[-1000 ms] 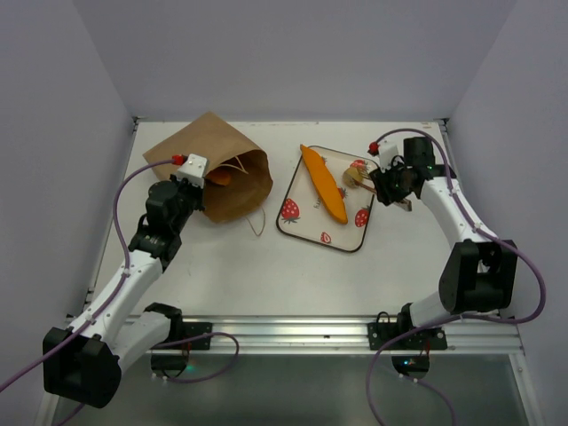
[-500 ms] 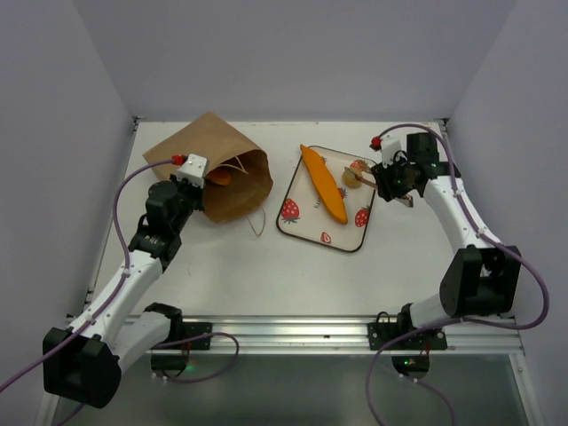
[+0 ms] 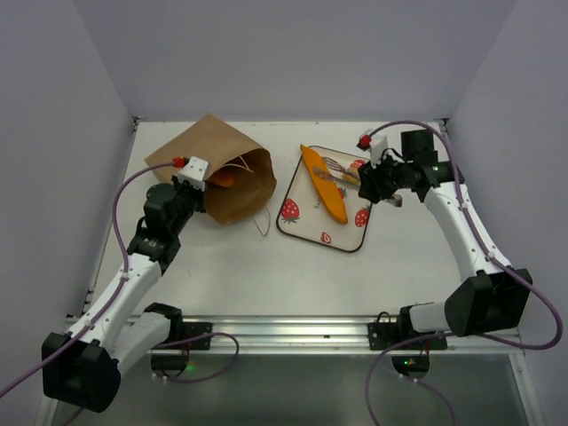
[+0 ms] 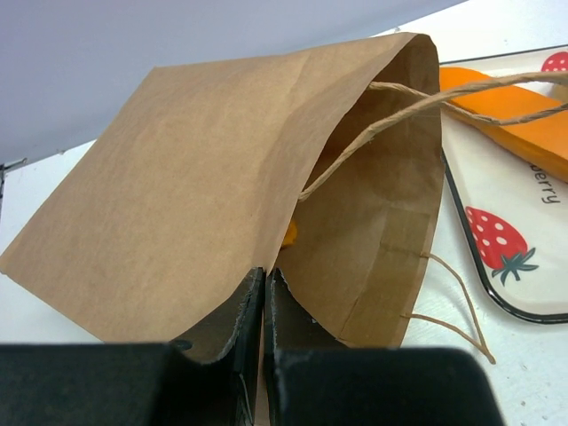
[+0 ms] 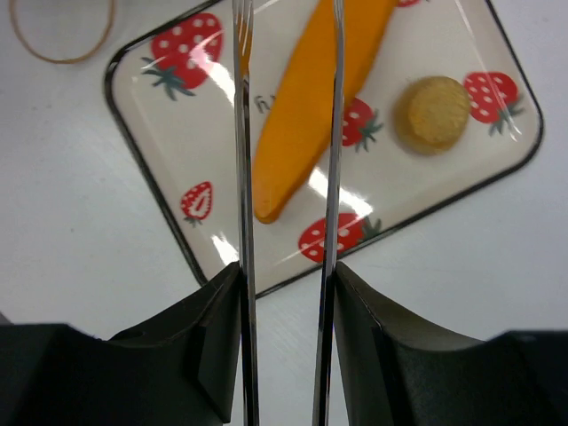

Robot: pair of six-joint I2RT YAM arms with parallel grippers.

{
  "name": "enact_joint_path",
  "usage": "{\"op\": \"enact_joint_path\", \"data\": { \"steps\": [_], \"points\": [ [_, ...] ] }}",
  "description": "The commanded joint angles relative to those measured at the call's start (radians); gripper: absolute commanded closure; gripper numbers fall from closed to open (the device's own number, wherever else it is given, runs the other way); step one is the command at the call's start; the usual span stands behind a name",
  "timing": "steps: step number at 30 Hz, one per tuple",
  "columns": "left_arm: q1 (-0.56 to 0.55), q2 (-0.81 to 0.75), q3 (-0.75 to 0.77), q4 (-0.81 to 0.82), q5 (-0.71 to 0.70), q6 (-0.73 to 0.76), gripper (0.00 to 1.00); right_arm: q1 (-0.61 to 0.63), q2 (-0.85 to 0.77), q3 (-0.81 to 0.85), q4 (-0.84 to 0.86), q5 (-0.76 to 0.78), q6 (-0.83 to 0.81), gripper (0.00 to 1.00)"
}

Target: Take the fake bread out of the paper bag

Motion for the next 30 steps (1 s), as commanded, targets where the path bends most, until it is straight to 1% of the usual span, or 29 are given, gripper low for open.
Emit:
{"op": "enact_joint_path", "data": {
  "steps": [1, 2, 4, 5, 7, 8, 9, 10, 11, 12, 13, 14, 15, 16, 19, 23, 24, 25, 30],
  "points": [
    [-0.003, -0.032, -0.022, 0.066, 0.065, -0.005, 0.94, 0.115, -0.044, 0.003, -0.025, -0.081, -0.014, 0.55],
    [-0.003, -0.034, -0.024, 0.069, 0.068, -0.006, 0.93, 0.174, -0.05, -0.004, -0.019, -0.075, -0.02, 0.55],
    [-0.003, -0.032, -0.018, 0.06, 0.068, -0.009, 0.93, 0.233, -0.049, -0.016, 0.012, -0.07, -0.026, 0.55],
    [-0.003, -0.026, -0.01, 0.052, 0.068, -0.014, 0.93, 0.289, -0.04, -0.016, 0.021, -0.063, -0.032, 0.55],
    [-0.003, -0.022, 0.016, 0.005, 0.062, -0.025, 0.94, 0.343, -0.024, -0.017, 0.061, -0.021, -0.052, 0.55],
    [-0.003, -0.025, 0.022, -0.011, 0.06, -0.035, 0.94, 0.398, -0.006, -0.017, 0.076, -0.005, -0.058, 0.55],
    [-0.003, -0.029, 0.023, -0.024, 0.05, -0.04, 0.94, 0.426, 0.008, -0.011, 0.101, 0.031, -0.067, 0.55],
    [-0.003, -0.043, 0.017, -0.041, 0.039, -0.049, 0.94, 0.486, 0.034, -0.007, 0.133, 0.079, -0.08, 0.55],
    [-0.003, -0.051, 0.013, -0.047, 0.034, -0.055, 0.94, 0.514, 0.048, -0.007, 0.133, 0.08, -0.086, 0.55],
    [-0.003, -0.058, 0.01, -0.052, 0.03, -0.063, 0.94, 0.544, 0.061, -0.008, 0.176, 0.109, -0.09, 0.55],
    [-0.001, -0.068, 0.008, -0.06, 0.027, -0.08, 0.94, 0.605, 0.075, -0.013, 0.202, 0.185, -0.104, 0.56],
    [-0.001, -0.077, 0.01, -0.066, 0.028, -0.092, 0.94, 0.632, 0.089, -0.016, 0.225, 0.224, -0.115, 0.56],
    [-0.001, -0.078, 0.017, -0.08, 0.033, -0.103, 0.94, 0.661, 0.113, -0.025, 0.283, 0.268, -0.123, 0.56],
    [-0.001, -0.078, 0.023, -0.087, 0.037, -0.114, 0.94, 0.719, 0.127, -0.025, 0.311, 0.373, -0.145, 0.56],
    [0.0, -0.068, 0.054, -0.107, 0.046, -0.166, 0.94, 0.802, 0.186, -0.016, 0.392, 0.53, -0.196, 0.56],
    [0.002, -0.065, 0.079, -0.107, 0.063, -0.198, 0.94, 0.856, 0.238, -0.014, 0.481, 0.656, -0.25, 0.56],
    [0.003, -0.063, 0.079, -0.107, 0.065, -0.204, 0.94, 0.864, 0.247, -0.017, 0.522, 0.683, -0.285, 0.56],
    [0.005, -0.063, 0.077, -0.107, 0.066, -0.21, 0.94, 0.88, 0.268, -0.02, 0.547, 0.733, -0.302, 0.55],
    [0.013, -0.069, 0.063, -0.107, 0.085, -0.236, 0.94, 0.913, 0.331, -0.034, 0.659, 0.818, -0.391, 0.55]
  ]
}}
